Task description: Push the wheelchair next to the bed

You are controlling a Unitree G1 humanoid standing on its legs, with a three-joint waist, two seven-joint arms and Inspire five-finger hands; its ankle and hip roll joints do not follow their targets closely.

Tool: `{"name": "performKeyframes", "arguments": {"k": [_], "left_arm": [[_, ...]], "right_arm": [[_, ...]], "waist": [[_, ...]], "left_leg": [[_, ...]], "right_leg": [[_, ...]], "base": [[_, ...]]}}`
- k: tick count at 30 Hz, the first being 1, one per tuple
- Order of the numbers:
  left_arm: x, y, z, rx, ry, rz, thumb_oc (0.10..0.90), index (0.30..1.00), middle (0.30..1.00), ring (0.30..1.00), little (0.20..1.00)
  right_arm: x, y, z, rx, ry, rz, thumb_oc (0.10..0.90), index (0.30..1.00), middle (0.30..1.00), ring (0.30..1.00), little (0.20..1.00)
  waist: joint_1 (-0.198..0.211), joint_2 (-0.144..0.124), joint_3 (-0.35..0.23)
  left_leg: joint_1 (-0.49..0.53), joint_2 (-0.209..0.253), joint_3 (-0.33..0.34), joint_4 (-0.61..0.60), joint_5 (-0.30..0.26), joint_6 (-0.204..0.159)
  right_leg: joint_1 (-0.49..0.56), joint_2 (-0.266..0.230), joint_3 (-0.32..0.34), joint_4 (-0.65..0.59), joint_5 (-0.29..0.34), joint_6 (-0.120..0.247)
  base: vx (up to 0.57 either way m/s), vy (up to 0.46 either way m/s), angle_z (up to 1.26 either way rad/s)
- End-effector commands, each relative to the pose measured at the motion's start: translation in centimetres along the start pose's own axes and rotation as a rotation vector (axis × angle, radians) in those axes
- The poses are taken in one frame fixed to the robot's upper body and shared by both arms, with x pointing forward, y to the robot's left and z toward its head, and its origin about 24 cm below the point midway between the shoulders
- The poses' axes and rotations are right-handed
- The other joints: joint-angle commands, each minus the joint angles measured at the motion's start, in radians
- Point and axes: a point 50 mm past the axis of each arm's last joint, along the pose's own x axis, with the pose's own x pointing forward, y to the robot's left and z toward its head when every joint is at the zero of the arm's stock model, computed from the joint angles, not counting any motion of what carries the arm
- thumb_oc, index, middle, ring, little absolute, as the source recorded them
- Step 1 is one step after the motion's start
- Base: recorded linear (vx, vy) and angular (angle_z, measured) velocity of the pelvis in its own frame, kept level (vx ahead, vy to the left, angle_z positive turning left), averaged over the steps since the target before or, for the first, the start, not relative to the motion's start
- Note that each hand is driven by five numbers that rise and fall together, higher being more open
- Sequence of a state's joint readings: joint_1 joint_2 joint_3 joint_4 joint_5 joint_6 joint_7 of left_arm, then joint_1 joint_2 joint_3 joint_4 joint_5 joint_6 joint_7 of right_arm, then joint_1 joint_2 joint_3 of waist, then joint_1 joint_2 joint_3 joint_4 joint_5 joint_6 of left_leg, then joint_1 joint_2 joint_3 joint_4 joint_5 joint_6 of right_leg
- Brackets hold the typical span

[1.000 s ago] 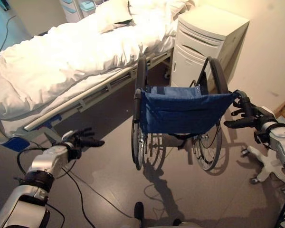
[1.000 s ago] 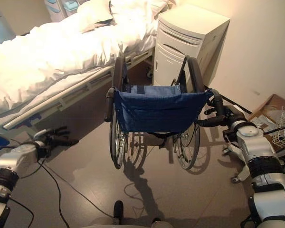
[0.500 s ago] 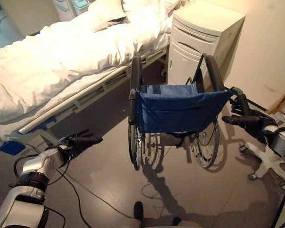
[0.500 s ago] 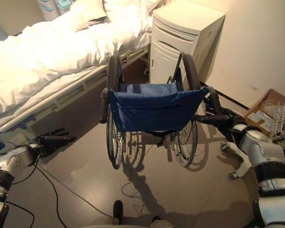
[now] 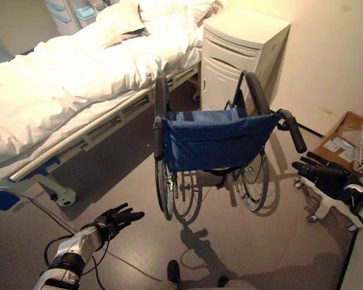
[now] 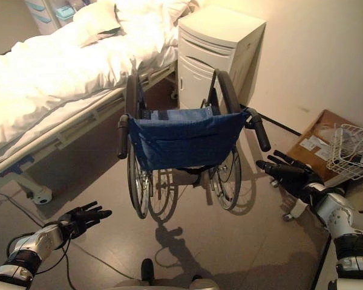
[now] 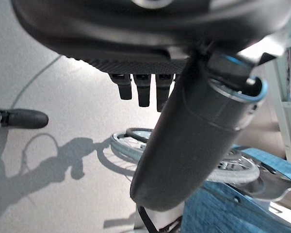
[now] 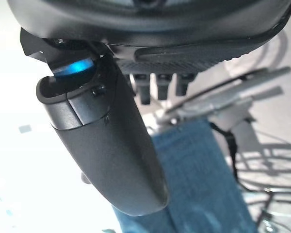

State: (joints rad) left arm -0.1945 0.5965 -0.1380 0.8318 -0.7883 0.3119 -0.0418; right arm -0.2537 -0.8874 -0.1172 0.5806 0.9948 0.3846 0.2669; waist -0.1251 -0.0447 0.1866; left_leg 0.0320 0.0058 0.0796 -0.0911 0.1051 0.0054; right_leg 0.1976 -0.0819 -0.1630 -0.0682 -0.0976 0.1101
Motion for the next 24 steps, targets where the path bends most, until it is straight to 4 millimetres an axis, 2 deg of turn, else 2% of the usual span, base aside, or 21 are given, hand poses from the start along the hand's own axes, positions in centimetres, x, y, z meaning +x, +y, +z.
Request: {"name": "performKeyframes", "arguments": {"k": [1, 5, 7, 8, 9, 10, 12, 15, 16, 17, 19, 23, 24], "left_arm": [[-0.3, 1.8, 1.9, -0.039, -0.12, 0.061, 0.8, 0.9, 0.9, 0.9, 0.9], [-0.1, 1.4, 0.7, -0.088, -0.146, 0.07, 0.8, 0.9, 0.9, 0.9, 0.9], [0.0, 0.6, -0.2, -0.1, -0.182, 0.084, 0.8, 0.9, 0.9, 0.9, 0.9], [0.0, 0.5, -0.4, -0.1, -0.188, 0.086, 0.8, 0.9, 0.9, 0.9, 0.9], [0.1, 0.1, -0.9, -0.092, -0.2, 0.092, 0.8, 0.9, 0.9, 0.9, 0.9], [0.2, -0.6, -1.7, -0.071, -0.197, 0.088, 0.8, 0.9, 0.9, 0.9, 0.9], [0.3, -1.4, -2.7, -0.067, -0.201, 0.079, 0.8, 0.9, 0.9, 0.9, 0.9], [0.4, -4.1, -4.7, -0.007, -0.235, -0.006, 0.8, 0.9, 0.9, 0.9, 0.9], [0.4, -4.4, -4.9, 0.001, -0.238, -0.013, 0.8, 0.9, 0.9, 0.9, 0.9], [0.4, -5.5, -5.4, 0.038, -0.247, -0.048, 0.8, 0.9, 0.9, 0.9, 0.9], [0.4, -6.2, -5.7, 0.075, -0.255, -0.071, 0.8, 0.9, 0.9, 0.9, 0.9], [0.1, -9.0, -8.1, 0.189, -0.257, -0.151, 0.8, 0.9, 0.9, 0.9, 0.9], [0.1, -9.1, -8.2, 0.186, -0.254, -0.155, 0.8, 0.9, 0.9, 0.9, 0.9]], "right_arm": [[-1.7, 0.2, 5.8, -0.042, -0.184, 0.087, 0.8, 0.9, 0.9, 0.9, 0.9], [-2.1, -0.5, 3.7, -0.046, -0.111, 0.097, 0.8, 0.9, 0.9, 0.9, 0.9], [-1.6, -0.3, 0.1, -0.033, -0.035, 0.113, 0.8, 0.9, 0.9, 0.9, 0.9], [-1.5, -0.1, -0.6, -0.021, -0.017, 0.123, 0.8, 0.9, 0.9, 0.9, 0.9], [-1.3, 0.3, -2.3, -0.001, 0.018, 0.139, 0.8, 0.9, 0.9, 0.9, 0.9], [-1.0, 0.9, -4.6, 0.037, 0.053, 0.156, 0.8, 0.9, 0.9, 0.9, 0.9], [-0.7, 1.7, -6.9, 0.068, 0.094, 0.17, 0.8, 0.9, 0.9, 0.9, 0.9], [-0.3, 3.4, -13.5, 0.098, 0.183, 0.145, 0.8, 0.9, 0.9, 0.9, 0.9], [-0.2, 3.7, -14.2, 0.096, 0.189, 0.143, 0.8, 0.9, 0.9, 0.9, 0.9], [-0.1, 4.7, -16.4, 0.108, 0.185, 0.118, 0.8, 0.9, 0.9, 0.9, 0.9], [0.0, 5.4, -17.6, 0.116, 0.18, 0.107, 0.8, 0.9, 0.9, 0.9, 0.9], [-0.1, 8.7, -21.5, 0.146, 0.098, 0.041, 0.8, 0.9, 0.9, 0.9, 0.9], [-0.2, 8.8, -21.6, 0.148, 0.098, 0.038, 0.8, 0.9, 0.9, 0.9, 0.9]], "waist": [[0.028, -0.003, -0.102], [0.023, -0.01, -0.1], [0.025, -0.012, -0.094], [0.026, -0.012, -0.093], [0.028, -0.012, -0.091], [0.032, -0.013, -0.091], [0.037, -0.013, -0.09], [0.054, -0.009, -0.091], [0.056, -0.009, -0.091], [0.067, -0.006, -0.09], [0.072, -0.005, -0.089], [0.084, 0.011, -0.089], [0.084, 0.012, -0.09]], "left_leg": [[0.107, -0.013, 0.071, 0.029, -0.174, -0.016], [0.1, -0.012, 0.076, 0.034, -0.175, -0.017], [0.099, -0.012, 0.075, 0.033, -0.174, -0.015], [0.099, -0.012, 0.075, 0.033, -0.173, -0.015], [0.099, -0.012, 0.073, 0.033, -0.173, -0.014], [0.098, -0.012, 0.07, 0.032, -0.173, -0.013], [0.098, -0.012, 0.066, 0.033, -0.172, -0.011], [0.096, -0.013, 0.057, 0.037, -0.174, -0.008], [0.095, -0.014, 0.055, 0.037, -0.175, -0.008], [0.094, -0.015, 0.048, 0.039, -0.177, -0.005], [0.093, -0.016, 0.044, 0.04, -0.179, -0.004], [0.092, -0.02, 0.03, 0.043, -0.187, 0.003], [0.093, -0.021, 0.03, 0.043, -0.187, 0.003]], "right_leg": [[-0.122, 0.008, 0.06, 0.055, 0.079, 0.037], [-0.13, 0.008, 0.064, 0.061, 0.079, 0.038], [-0.132, 0.008, 0.063, 0.06, 0.081, 0.035], [-0.132, 0.008, 0.063, 0.06, 0.081, 0.035], [-0.133, 0.008, 0.062, 0.061, 0.081, 0.034], [-0.133, 0.007, 0.06, 0.062, 0.081, 0.033], [-0.132, 0.008, 0.058, 0.061, 0.082, 0.032], [-0.132, 0.008, 0.053, 0.065, 0.078, 0.029], [-0.131, 0.007, 0.052, 0.066, 0.078, 0.029], [-0.131, 0.007, 0.05, 0.066, 0.077, 0.027], [-0.131, 0.007, 0.049, 0.066, 0.077, 0.027], [-0.132, 0.009, 0.05, 0.071, 0.072, 0.025], [-0.132, 0.009, 0.05, 0.071, 0.072, 0.025]], "base": [[-0.02, -0.015, -0.09], [-0.02, -0.024, -0.06], [-0.03, -0.039, -0.02], [-0.02, -0.036, -0.01], [-0.02, -0.041, -0.01], [-0.02, -0.045, -0.01], [-0.01, -0.04, 0.0], [-0.01, -0.028, 0.01], [-0.01, -0.032, 0.03], [0.0, 0.0, 0.0], [0.0, -0.007, 0.02], [0.0, 0.0, 0.05], [0.0, 0.0, 0.0]]}}
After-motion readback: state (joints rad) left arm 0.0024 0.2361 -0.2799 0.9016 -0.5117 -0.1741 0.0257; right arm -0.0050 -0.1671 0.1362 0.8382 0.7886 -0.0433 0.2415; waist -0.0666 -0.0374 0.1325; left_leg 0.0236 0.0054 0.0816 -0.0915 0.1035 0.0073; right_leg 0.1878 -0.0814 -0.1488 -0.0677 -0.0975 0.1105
